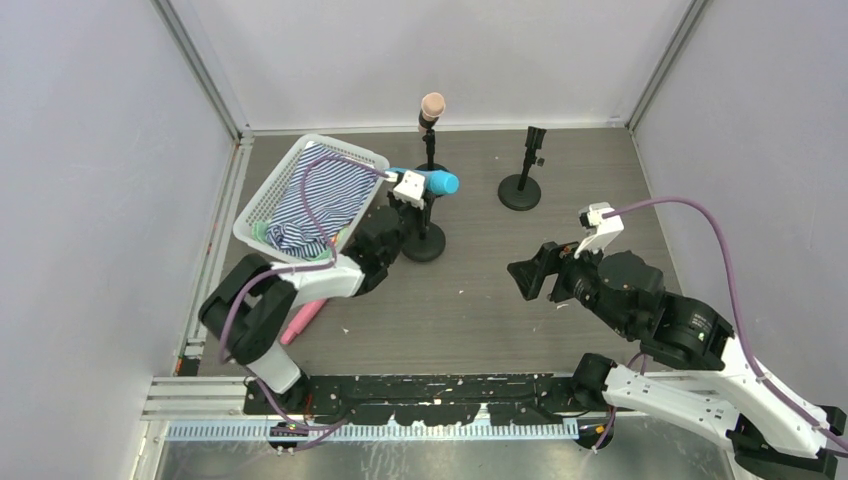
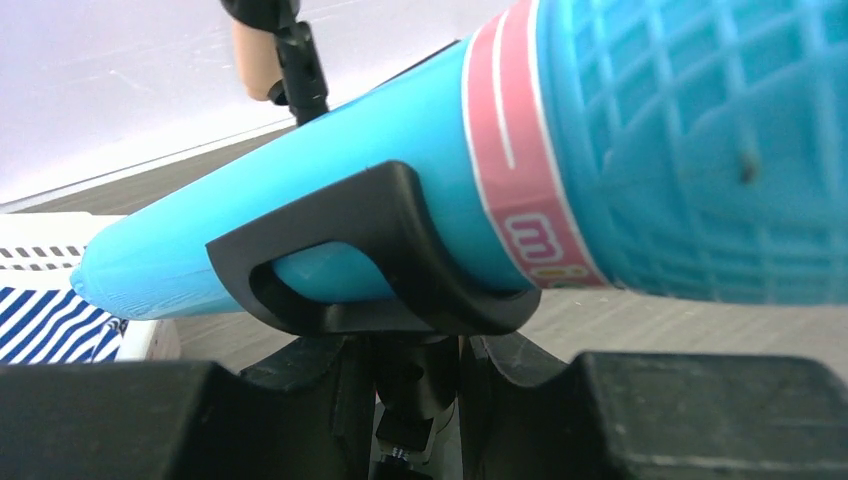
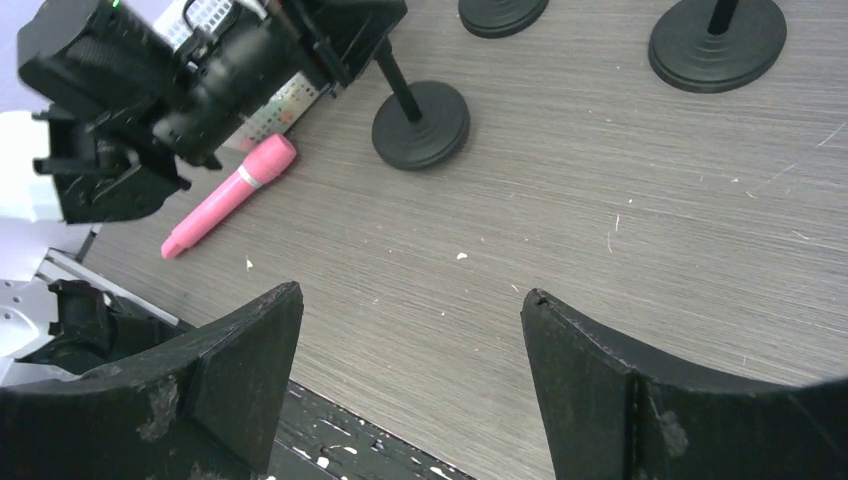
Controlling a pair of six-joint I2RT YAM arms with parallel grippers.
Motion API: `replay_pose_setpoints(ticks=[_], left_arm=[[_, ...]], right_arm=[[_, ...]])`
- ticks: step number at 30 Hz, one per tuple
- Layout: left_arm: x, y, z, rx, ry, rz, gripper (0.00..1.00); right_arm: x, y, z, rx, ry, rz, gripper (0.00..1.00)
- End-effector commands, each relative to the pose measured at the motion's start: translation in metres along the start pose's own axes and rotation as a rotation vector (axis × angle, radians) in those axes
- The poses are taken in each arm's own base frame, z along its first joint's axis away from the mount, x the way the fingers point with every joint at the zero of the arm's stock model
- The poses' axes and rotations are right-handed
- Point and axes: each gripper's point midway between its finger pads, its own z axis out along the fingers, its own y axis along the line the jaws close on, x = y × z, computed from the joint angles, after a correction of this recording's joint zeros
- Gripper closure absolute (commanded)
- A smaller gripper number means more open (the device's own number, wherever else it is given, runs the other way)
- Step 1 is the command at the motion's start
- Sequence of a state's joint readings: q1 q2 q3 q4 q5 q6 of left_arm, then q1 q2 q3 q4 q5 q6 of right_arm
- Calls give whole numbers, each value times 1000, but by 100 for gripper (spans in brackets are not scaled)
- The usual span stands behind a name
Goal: Attach the microphones to the stand
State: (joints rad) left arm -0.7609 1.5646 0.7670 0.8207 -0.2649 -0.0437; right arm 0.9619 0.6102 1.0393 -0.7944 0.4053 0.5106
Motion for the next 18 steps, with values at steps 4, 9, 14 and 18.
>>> replay_pose_setpoints(ticks=[4, 9, 14, 18], left_arm=[[-54, 32, 57, -20, -233, -33, 100], [-46, 55, 82, -36, -226, -19, 100], [-40, 76, 91, -64, -205, -5, 100], [-27, 80, 86, -53, -175, -15, 77]], right_arm=[[2, -9, 7, 47, -18, -11, 15], [10, -11, 10, 58, 9, -24, 15], [14, -11, 12, 54, 16, -27, 14], [15, -9, 15, 46, 18, -29, 14]])
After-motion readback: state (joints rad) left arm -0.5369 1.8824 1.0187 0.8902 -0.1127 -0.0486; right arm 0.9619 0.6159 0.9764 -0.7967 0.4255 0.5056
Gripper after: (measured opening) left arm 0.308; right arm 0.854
